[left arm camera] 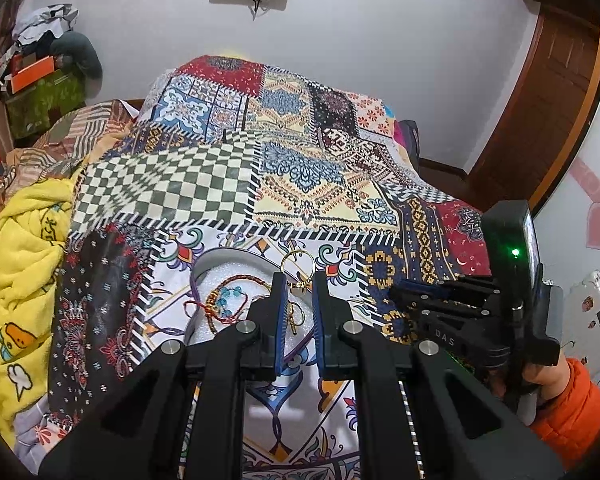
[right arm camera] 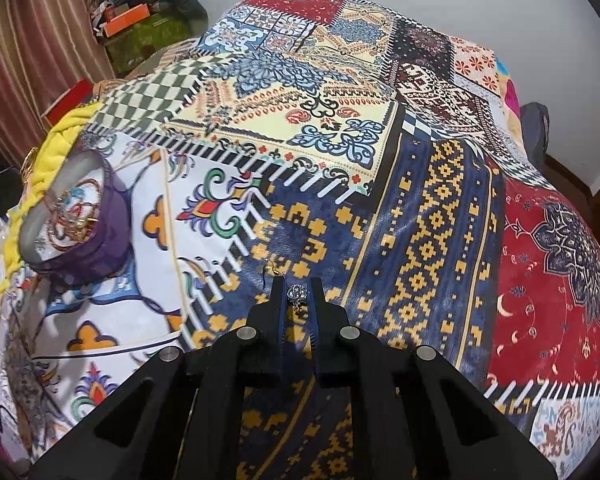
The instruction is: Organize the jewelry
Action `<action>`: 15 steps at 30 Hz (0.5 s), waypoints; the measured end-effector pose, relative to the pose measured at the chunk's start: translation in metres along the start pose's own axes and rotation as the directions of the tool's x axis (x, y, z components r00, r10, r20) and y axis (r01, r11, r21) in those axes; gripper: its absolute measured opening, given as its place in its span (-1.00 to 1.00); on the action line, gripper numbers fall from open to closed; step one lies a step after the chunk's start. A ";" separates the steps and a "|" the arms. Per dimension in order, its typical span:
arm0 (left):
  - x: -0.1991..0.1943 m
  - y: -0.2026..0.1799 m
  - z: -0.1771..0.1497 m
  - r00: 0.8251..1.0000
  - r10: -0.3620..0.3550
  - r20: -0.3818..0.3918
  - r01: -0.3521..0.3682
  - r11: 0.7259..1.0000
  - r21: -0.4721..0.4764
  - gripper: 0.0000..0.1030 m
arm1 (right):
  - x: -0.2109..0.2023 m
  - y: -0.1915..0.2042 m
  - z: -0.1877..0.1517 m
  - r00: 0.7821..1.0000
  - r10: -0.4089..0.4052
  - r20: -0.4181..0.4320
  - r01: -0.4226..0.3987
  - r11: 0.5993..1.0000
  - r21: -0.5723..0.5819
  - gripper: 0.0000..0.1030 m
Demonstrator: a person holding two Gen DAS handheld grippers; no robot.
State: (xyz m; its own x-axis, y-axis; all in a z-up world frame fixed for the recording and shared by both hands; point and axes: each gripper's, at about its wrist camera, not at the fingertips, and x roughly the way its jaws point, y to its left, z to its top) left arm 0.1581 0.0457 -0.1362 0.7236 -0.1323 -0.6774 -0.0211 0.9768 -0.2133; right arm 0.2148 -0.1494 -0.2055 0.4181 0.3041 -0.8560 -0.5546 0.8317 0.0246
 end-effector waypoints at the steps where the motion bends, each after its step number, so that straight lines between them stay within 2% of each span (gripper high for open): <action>1: -0.003 0.001 0.000 1.000 0.002 0.005 -0.002 1.000 -0.001 -0.80 | -0.003 0.001 0.000 1.000 0.000 0.005 0.000 1.000 0.000 -0.83; 7: -0.026 0.008 0.004 0.999 0.021 0.045 -0.021 1.000 -0.007 -0.80 | -0.039 0.020 0.004 0.997 0.023 0.077 -0.021 1.000 -0.016 -0.83; 15: -0.053 0.026 0.001 0.995 0.056 0.078 -0.054 0.998 -0.026 -0.80 | -0.084 0.055 0.021 0.979 0.078 0.186 -0.067 0.996 -0.067 -0.83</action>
State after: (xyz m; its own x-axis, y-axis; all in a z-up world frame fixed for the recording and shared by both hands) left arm 0.1201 0.0784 -0.1053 0.7730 -0.0639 -0.6312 -0.0783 0.9777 -0.1949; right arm 0.1643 -0.1195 -0.1216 0.5002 0.4494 -0.7402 -0.6280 0.7768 0.0473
